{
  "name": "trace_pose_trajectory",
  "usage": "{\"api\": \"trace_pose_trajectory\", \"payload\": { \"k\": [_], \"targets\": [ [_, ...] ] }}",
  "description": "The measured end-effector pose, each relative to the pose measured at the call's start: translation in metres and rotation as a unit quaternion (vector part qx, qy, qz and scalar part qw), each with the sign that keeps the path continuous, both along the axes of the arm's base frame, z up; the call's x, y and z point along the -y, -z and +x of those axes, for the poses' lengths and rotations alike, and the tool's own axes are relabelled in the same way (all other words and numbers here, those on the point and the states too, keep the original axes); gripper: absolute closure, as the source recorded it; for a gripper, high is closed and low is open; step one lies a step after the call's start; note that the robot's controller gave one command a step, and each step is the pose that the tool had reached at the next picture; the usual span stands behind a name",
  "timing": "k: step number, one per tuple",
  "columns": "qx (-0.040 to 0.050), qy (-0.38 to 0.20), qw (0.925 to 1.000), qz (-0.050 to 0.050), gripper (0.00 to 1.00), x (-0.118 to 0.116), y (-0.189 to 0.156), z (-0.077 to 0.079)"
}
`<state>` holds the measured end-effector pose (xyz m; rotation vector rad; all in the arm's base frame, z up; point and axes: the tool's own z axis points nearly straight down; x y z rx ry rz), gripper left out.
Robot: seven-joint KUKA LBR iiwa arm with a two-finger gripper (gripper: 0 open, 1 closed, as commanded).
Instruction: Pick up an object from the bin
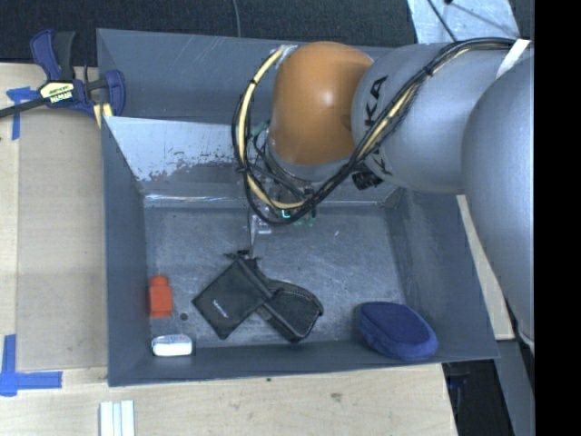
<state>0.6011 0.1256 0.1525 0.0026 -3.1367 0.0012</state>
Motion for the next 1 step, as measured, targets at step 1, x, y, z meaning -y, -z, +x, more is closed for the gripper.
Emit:
{"api": "trace_pose_trajectory", "payload": {
  "k": [1],
  "targets": [
    [0.0087, -0.125, 0.9921, 0.005, 0.0, -0.0278, 0.076, -0.0487]
  ]
}}
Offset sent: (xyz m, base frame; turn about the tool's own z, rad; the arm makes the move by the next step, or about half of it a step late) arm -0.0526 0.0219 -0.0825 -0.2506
